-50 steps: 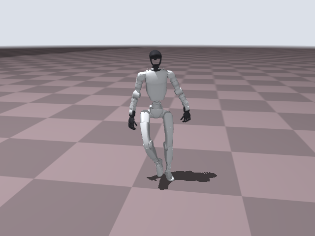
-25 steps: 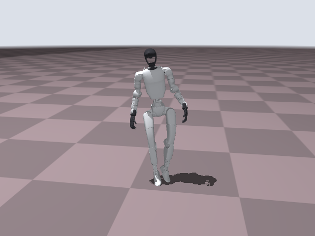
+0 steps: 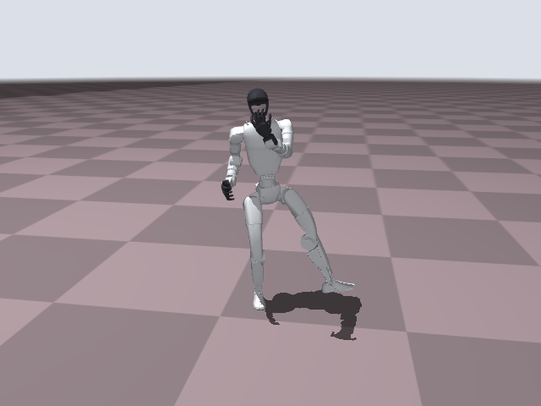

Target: Kungfu

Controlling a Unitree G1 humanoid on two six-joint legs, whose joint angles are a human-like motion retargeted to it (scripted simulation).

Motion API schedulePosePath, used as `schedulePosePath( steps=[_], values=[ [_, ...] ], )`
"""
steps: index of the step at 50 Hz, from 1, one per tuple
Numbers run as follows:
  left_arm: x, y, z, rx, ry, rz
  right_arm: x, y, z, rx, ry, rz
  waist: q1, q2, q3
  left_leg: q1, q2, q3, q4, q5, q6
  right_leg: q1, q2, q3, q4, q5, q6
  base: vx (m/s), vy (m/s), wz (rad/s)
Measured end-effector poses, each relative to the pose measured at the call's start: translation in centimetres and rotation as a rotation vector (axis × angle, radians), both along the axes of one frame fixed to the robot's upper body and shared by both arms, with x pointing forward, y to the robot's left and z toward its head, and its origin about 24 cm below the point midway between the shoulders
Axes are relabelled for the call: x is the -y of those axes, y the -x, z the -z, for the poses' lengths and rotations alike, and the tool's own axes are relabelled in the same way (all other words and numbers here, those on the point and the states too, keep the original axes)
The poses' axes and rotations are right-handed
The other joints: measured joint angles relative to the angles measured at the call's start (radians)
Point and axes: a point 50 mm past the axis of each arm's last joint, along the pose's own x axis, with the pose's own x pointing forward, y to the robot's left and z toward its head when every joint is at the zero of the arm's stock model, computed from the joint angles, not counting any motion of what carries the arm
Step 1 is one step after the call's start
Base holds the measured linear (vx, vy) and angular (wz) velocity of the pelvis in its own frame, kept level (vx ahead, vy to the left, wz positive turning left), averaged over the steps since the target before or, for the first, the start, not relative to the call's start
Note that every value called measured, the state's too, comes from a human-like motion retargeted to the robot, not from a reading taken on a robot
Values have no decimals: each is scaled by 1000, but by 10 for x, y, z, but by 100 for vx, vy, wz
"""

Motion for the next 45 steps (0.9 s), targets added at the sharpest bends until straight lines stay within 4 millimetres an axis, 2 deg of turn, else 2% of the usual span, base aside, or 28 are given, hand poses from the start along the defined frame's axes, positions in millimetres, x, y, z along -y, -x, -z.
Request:
schedulePosePath(
  steps=[2, 5, 8, 10, 13, 17, 21, 24, 26, 28, 30, 32, 34, 35, 36, 37, 38, 40, 42, 45],
  values=[
    [6, 1, 9, -19, -54, 5, 2, -1, -8, 34, 21, -6, 14, -4, 9, 25, 0, 37, -2, 46, -7, -2, -9, 14, -1, 9, 9, 17, 27, -76],
    [3, 1, 18, 25, -151, -85, 8, 1, -19, 75, 77, -1, 39, -4, 9, 30, -16, 29, 0, 102, 6, -2, -27, 21, -7, 26, 26, 18, 28, -41],
    [-15, -3, 18, 151, -233, -321, 14, 3, -32, 122, 141, 20, 65, 1, 2, 27, -18, 38, 20, 89, -23, 17, -47, 8, -33, 48, 52, 22, 35, 11],
    [-33, -6, 13, 234, -262, -543, 17, 3, -43, 163, 196, 37, 82, -3, -7, 8, -19, 13, 55, 70, -36, 39, -70, -4, -65, 66, 75, 22, 34, 62],
    [-62, -4, -6, 406, -269, -869, 17, 0, -65, 244, 315, 44, 103, 6, -23, -64, -29, -82, 132, 24, -35, 96, -108, -61, -124, 88, 119, 22, 30, 127],
    [-100, 8, -38, 695, -306, -1247, 6, -15, -103, 382, 541, -70, 180, 15, -68, -154, -84, -179, 203, -40, -15, 187, -143, -127, -203, 115, 202, 25, 37, 168],
    [-130, 25, -76, 1025, -285, -1715, -25, -47, -144, 541, 692, -260, 266, 21, -111, -288, -168, -349, 305, -83, -10, 305, -146, -159, -288, 147, 327, 20, 29, 260],
    [-136, 35, -102, 1161, -180, -1987, -47, -78, -180, 682, 842, -345, 345, 8, -150, -368, -264, -477, 351, -95, 8, 399, -117, -147, -338, 167, 356, 27, 30, 303],
    [-134, 39, -116, 1175, -112, -2058, -52, -103, -211, 791, 1017, -355, 407, -27, -189, -420, -329, -547, 384, -103, 9, 436, -96, -102, -361, 160, 353, 22, 11, 250],
    [-134, 40, -127, 1160, -95, -2055, -48, -128, -244, 862, 1243, -323, 461, -66, -226, -466, -382, -599, 415, -115, 5, 462, -83, -77, -384, 143, 365, 19, 6, 195],
    [-137, 42, -136, 1130, -105, -2029, -41, -162, -263, 864, 1457, -261, 517, -102, -249, -503, -411, -632, 443, -132, -10, 475, -77, -81, -397, 118, 370, 12, 1, 125],
    [-143, 48, -144, 1115, -85, -2036, -34, -212, -261, 765, 1621, -122, 578, -136, -247, -520, -424, -632, 461, -149, -22, 475, -90, -84, -394, 86, 365, 9, 1, 51],
    [-147, 56, -151, 1110, -29, -2085, -16, -254, -249, 524, 1805, 54, 630, -157, -227, -519, -423, -634, 464, -153, -34, 480, -92, -99, -395, 58, 330, -2, -10, 9],
    [-149, 61, -153, 1109, 9, -2112, 0, -267, -244, 348, 1911, 144, 655, -164, -211, -513, -419, -637, 462, -153, -41, 488, -90, -109, -399, 46, 309, -5, -14, 6],
    [-148, 64, -155, 1107, 49, -2132, 23, -273, -240, 84, 1961, 266, 673, -166, -194, -506, -419, -647, 458, -148, -45, 499, -83, -115, -405, 39, 300, -5, -15, 19],
    [-148, 68, -157, 1105, 83, -2147, 41, -274, -235, -143, 1969, 347, 686, -167, -177, -499, -422, -658, 452, -142, -49, 510, -76, -120, -411, 32, 296, -5, -17, 44],
    [-147, 70, -158, 1105, 104, -2156, 47, -273, -225, -297, 1911, 359, 689, -169, -162, -495, -431, -672, 444, -133, -52, 521, -68, -124, -417, 29, 298, -2, -18, 61],
    [-144, 72, -158, 1123, 108, -2156, 42, -274, -218, -305, 1706, 256, 675, -184, -149, -492, -448, -702, 428, -113, -59, 535, -55, -139, -428, 28, 308, 5, -19, 67],
    [-147, 71, -156, 1140, 87, -2176, 21, -278, -228, -91, 1565, 146, 651, -191, -156, -497, -448, -719, 423, -104, -65, 532, -47, -156, -434, 35, 316, 8, -14, 23],
    [-160, 71, -153, 1089, 122, -2241, -3, -280, -229, 152, 1441, 272, 643, -190, -153, -514, -431, -709, 437, -108, -56, 517, -48, -164, -440, 47, 331, -2, -5, -25]
  ],
)
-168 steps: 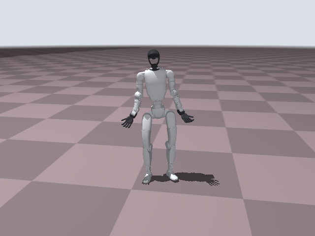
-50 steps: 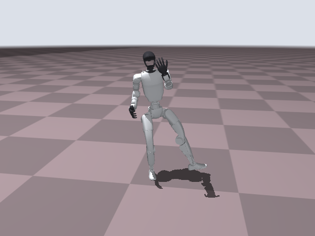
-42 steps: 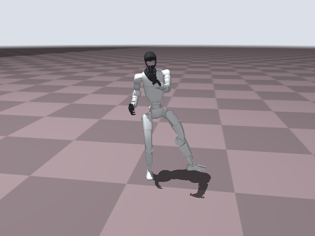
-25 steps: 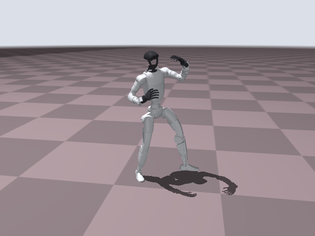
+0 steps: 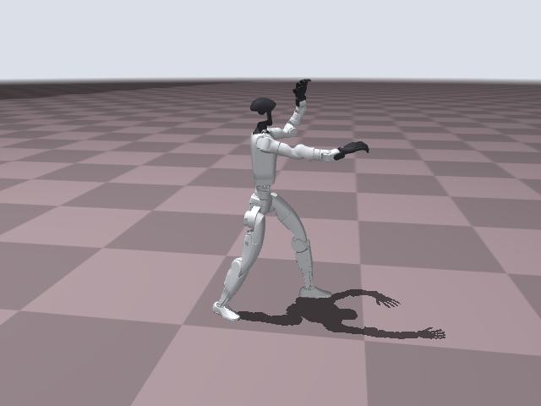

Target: Kungfu

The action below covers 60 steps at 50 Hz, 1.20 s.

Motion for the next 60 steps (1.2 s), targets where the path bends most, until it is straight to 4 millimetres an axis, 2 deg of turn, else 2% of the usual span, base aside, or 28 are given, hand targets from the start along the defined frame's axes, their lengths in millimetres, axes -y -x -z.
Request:
schedulePosePath(
  steps=[2, 5, 10, 15, 17, 19, 21, 22, 25, 27, 29, 32, 34, 37, 39, 40, 42, 45, 47, 48, 50, 53, 55, 57, 60],
  values=[
    [-2, -1, 3, 17, 45, 14, -5, 1, -1, 95, -77, -5, -5, -7, 5, -2, 3, 14, 8, -6, 15, -3, -8, -4, -2, 21, 17, 4, -4, -22],
    [1, -4, 11, 19, 74, 32, -8, 2, -2, 139, -265, -42, -8, -12, 6, -7, 14, 20, 20, -20, 26, -9, 3, 1, -10, 78, 39, 14, -6, -19],
    [10, -17, 40, -74, 69, 47, -16, 0, -14, 220, -768, -129, -8, 4, -31, -54, 73, -5, 69, -61, 25, -47, 79, 12, -31, 220, 39, 17, -6, -25],
    [40, -33, 97, -230, -58, 152, -27, -6, -18, 235, -1451, -312, 19, 7, -18, -4, 106, -13, 75, -108, 16, -43, 103, 0, -13, 457, 39, 33, 0, -24],
    [52, -40, 124, -285, -89, 178, -37, -10, -14, 184, -1701, -444, 21, 13, -23, 29, 105, -1, 69, -139, 37, -49, 92, -10, 18, 584, 39, 43, 14, -18],
    [60, -46, 148, -313, -89, 185, -48, -12, -7, 119, -1901, -585, 11, 32, -31, 73, 96, 3, 49, -164, 62, -66, 78, 1, 84, 698, 39, 41, 23, -2],
    [64, -53, 168, -324, -37, 166, -59, -12, 1, 51, -2028, -715, -18, 61, -39, 126, 66, -4, 23, -185, 93, -95, 68, 54, 185, 789, 39, 46, 37, 33],
    [65, -57, 176, -326, -9, 149, -64, -12, 5, 14, -2070, -767, -39, 76, -41, 153, 52, -10, 9, -192, 104, -117, 77, 90, 243, 794, 39, 43, 24, 53],
    [63, -70, 189, -336, 17, 58, -78, -7, 23, -100, -2106, -873, -113, 119, -38, 227, 40, -52, -18, -200, 104, -226, 211, 245, 423, 560, 39, 35, -2, 65],
    [53, -84, 190, -364, 56, -29, -84, 2, 44, -164, -2063, -924, -169, 135, -31, 292, 24, -73, -43, -209, 103, -299, 300, 334, 485, 441, 39, 39, 0, 64],
    [37, -98, 188, -389, 124, -120, -85, 16, 75, -234, -2009, -908, -227, 150, -27, 365, -14, -71, -91, -207, 127, -372, 319, 391, 487, 375, 39, 32, 31, 38],
    [4, -120, 185, -403, 224, -320, -77, 53, 134, -311, -1942, -778, -308, 166, -5, 510, -119, -27, -221, -169, 201, -484, 232, 438, 421, 360, 8, 27, 58, 0],
    [-25, -135, 186, -408, 266, -521, -70, 90, 172, -322, -1914, -717, -379, 182, 23, 589, -141, -36, -264, -163, 210, -541, 237, 428, 306, 404, -72, 29, 18, 26],
    [-72, -152, 195, -479, 274, -834, -52, 168, 227, -402, -1920, -628, -539, 198, 75, 686, -182, -90, -296, -166, 219, -610, 230, 425, 98, 514, -164, 29, 11, 92],
    [-110, -151, 193, -561, 239, -1017, -34, 229, 254, -463, -1959, -531, -624, 202, 124, 746, -195, -109, -308, -170, 221, -644, 227, 418, -30, 550, -176, 22, 5, 52],
    [-129, -147, 189, -602, 236, -1096, -24, 260, 263, -485, -1980, -471, -659, 202, 150, 776, -199, -112, -314, -174, 222, -660, 227, 408, -89, 560, -169, 18, -2, 21],
    [-156, -138, 185, -639, 299, -1184, -5, 320, 273, -469, -2024, -300, -719, 204, 191, 821, -188, -120, -327, -179, 223, -703, 264, 445, -186, 553, -177, 13, -11, 8],
    [-171, -126, 177, -592, 342, -1183, 13, 393, 276, -328, -2010, 3, -750, 187, 214, 850, -179, -101, -337, -187, 225, -777, 306, 493, -210, 455, -178, 4, -23, -30],
    [-169, -124, 176, -533, 316, -1169, 23, 419, 271, -198, -1921, 158, -757, 161, 216, 857, -188, -96, -335, -190, 231, -806, 292, 452, -162, 521, -188, -2, -27, -4],
    [-167, -124, 176, -511, 311, -1174, 28, 426, 267, -144, -1865, 203, -766, 156, 217, 855, -186, -103, -334, -189, 232, -812, 280, 428, -141, 547, -201, -7, -20, 22],
    [-166, -125, 181, -500, 302, -1193, 35, 427, 258, -93, -1754, 227, -778, 154, 220, 850, -179, -110, -334, -183, 232, -805, 264, 408, -105, 544, -211, -8, -10, 18],
    [-163, -128, 192, -534, 270, -1184, 40, 399, 244, -125, -1650, 106, -772, 170, 212, 842, -167, -107, -340, -176, 226, -756, 250, 424, -73, 527, -206, -3, 6, -11],
    [-160, -128, 197, -546, 278, -1154, 39, 367, 232, -142, -1604, -28, -750, 188, 198, 819, -159, -98, -341, -169, 215, -713, 240, 435, -54, 503, -207, 0, 12, -32],
    [-156, -125, 200, -560, 314, -1079, 31, 327, 214, -129, -1535, -189, -716, 200, 177, 785, -151, -89, -335, -162, 198, -657, 229, 460, -26, 465, -190, -6, 8, -37],
    [-146, -112, 204, -625, 352, -854, 9, 261, 172, -45, -1344, -433, -646, 211, 130, 711, -142, -68, -315, -157, 177, -564, 206, 489, 46, 390, -163, -13, 2, -43]
  ],
)
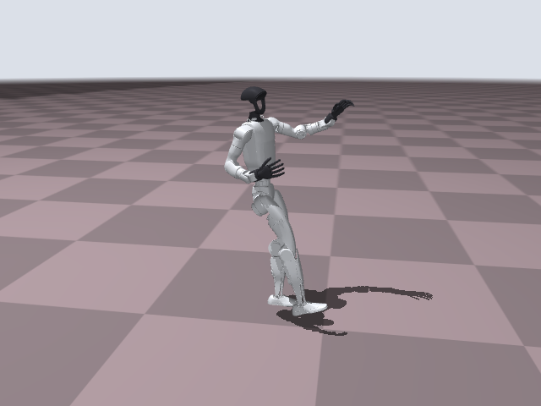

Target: Kungfu

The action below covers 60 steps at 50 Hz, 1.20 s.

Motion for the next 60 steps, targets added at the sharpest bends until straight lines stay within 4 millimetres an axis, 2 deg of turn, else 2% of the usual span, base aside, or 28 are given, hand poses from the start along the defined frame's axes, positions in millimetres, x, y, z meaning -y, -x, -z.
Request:
schedulePosePath(
  steps=[3, 5, 7, 10, 12, 13, 15, 17, 18, 20, 22, 23, 25, 26, 28, 29, 31, 33, 37, 42, 45, 48, 50, 52, 55, 58, 60],
  values=[
    [15, 17, 21, -47, 216, 312, -29, -60, -55, 261, 160, -65, 98, -2, -59, -102, 20, 27, 51, -5, -23, 112, -23, 6, 95, -86, 32, -14, -3, -51],
    [30, 28, 52, -126, 409, 586, -44, -90, -100, 451, 252, -93, 169, -24, -104, -188, 33, 45, 108, -12, -47, 191, -56, -9, 141, -117, 51, -19, -9, -38],
    [50, 43, 98, -259, 624, 926, -54, -116, -145, 600, 328, -72, 234, -56, -143, -271, 39, 45, 166, -23, -63, 277, -96, -60, 166, -134, 60, -22, -16, 6],
    [90, 77, 186, -506, 1025, 1332, -55, -145, -213, 765, 442, 28, 342, -120, -187, -367, 40, 33, 229, -43, -72, 425, -128, -152, 132, -114, 61, -27, -27, 29],
    [114, 114, 245, -678, 1278, 1403, -47, -161, -252, 813, 553, 142, 427, -196, -201, -460, 39, 53, 301, -56, -75, 494, -148, -168, 85, -71, 80, -31, -43, -3],
    [117, 136, 267, -736, 1377, 1384, -42, -167, -270, 831, 628, 195, 473, -237, -198, -508, 45, 71, 342, -65, -75, 522, -154, -163, 53, -32, 99, -34, -50, -30],
    [119, 180, 303, -831, 1523, 1263, -31, -180, -306, 849, 787, 303, 556, -315, -169, -601, 62, 104, 432, -87, -69, 574, -170, -178, -26, 75, 198, -47, -66, -40],
    [112, 214, 322, -868, 1600, 1126, -8, -190, -333, 787, 928, 472, 622, -337, -143, -711, 151, 58, 545, -112, -96, 580, -103, -269, -87, -47, 202, -61, -82, -38],
    [110, 230, 329, -880, 1637, 1069, 6, -196, -341, 716, 1020, 562, 648, -351, -127, -738, 151, 64, 573, -120, -87, 583, -113, -272, -99, -121, 202, -44, -44, -2],
    [115, 258, 340, -905, 1695, 981, 34, -209, -349, 452, 1211, 757, 671, -368, -86, -761, 129, 73, 596, -113, -67, 585, -132, -255, -81, -270, 175, -32, -21, 42],
    [118, 265, 342, -913, 1689, 956, 52, -219, -341, 162, 1253, 903, 664, -355, -68, -788, 125, 46, 606, -85, -71, 575, -103, -254, -67, -355, 124, -33, -30, 70],
    [116, 264, 341, -918, 1672, 950, 53, -221, -339, 111, 1254, 887, 657, -346, -66, -799, 124, 27, 605, -70, -75, 572, -87, -268, -62, -379, 109, -30, -27, 75],
    [110, 263, 338, -936, 1643, 943, 41, -223, -340, 190, 1260, 758, 627, -328, -76, -814, 121, -11, 591, -36, -87, 566, -47, -286, -54, -391, 97, -27, -20, 75],
    [109, 262, 338, -945, 1649, 945, 30, -224, -339, 285, 1269, 715, 610, -312, -79, -810, 118, -25, 573, -16, -95, 562, -30, -288, -50, -384, 98, -25, -12, 68],
    [109, 260, 338, -954, 1661, 953, 15, -224, -333, 456, 1248, 722, 589, -289, -80, -796, 116, -43, 533, 21, -114, 561, -12, -296, -51, -369, 102, -18, -3, 41],
    [107, 259, 337, -958, 1657, 956, 13, -224, -328, 496, 1223, 757, 586, -286, -81, -787, 117, -42, 513, 37, -124, 563, -12, -297, -57, -360, 104, -11, 2, 12],
    [101, 254, 334, -974, 1622, 961, 16, -227, -316, 497, 1185, 805, 586, -294, -85, -769, 120, -30, 476, 59, -138, 563, -18, -295, -69, -341, 106, -3, 0, 1],
    [92, 247, 327, -995, 1547, 969, 18, -230, -304, 454, 1165, 776, 590, -306, -88, -756, 124, -7, 447, 67, -142, 560, -28, -293, -80, -318, 111, 0, 0, 0],
    [68, 228, 311, -966, 1358, 923, 23, -230, -296, 409, 1097, 677, 586, -318, -88, -736, 141, 77, 422, 36, -107, 559, -50, -302, -101, -262, 140, 11, 5, -5],
    [21, 207, 296, -912, 1144, 694, 22, -230, -284, 414, 975, 619, 561, -317, -117, -738, 146, 105, 441, -17, -92, 556, -67, -313, -121, -144, 202, 27, 14, -17],
    [-9, 192, 293, -979, 979, 517, 21, -234, -266, 385, 909, 550, 559, -294, -147, -739, 209, 49, 441, -29, -153, 528, 8, -329, -108, -14, 202, 23, -15, -46],
    [-22, 168, 302, -1101, 864, 362, 15, -240, -241, 317, 837, 427, 569, -284, -152, -682, 247, 39, 400, -41, -198, 487, 18, -363, -22, 160, 202, 40, 2, -52],
    [-19, 147, 306, -1167, 828, 318, 5, -245, -229, 280, 758, 298, 566, -256, -150, -621, 251, 31, 350, -46, -210, 458, 18, -368, 64, 260, 202, 37, 31, -21],
    [-8, 120, 302, -1193, 802, 339, -13, -248, -225, 285, 626, 106, 529, -216, -151, -541, 219, 15, 285, -53, -210, 435, 16, -346, 156, 284, 202, 50, 53, 42],
    [18, 74, 283, -1173, 710, 401, -50, -245, -228, 407, 389, -179, 450, -163, -162, -436, 180, -28, 202, -58, -229, 363, 55, -311, 274, 130, 202, 55, 34, 80],
    [66, 25, 246, -1021, 646, 587, -96, -222, -245, 666, 245, -333, 376, -132, -168, -326, 128, -55, 123, -61, -240, 283, 86, -241, 304, 21, 202, 56, 28, 81],
    [106, -3, 213, -873, 631, 745, -124, -199, -263, 847, 187, -421, 335, -124, -156, -236, 69, -50, 61, -60, -222, 239, 41, -205, 301, -42, 202, 45, 38, 67]
  ],
)
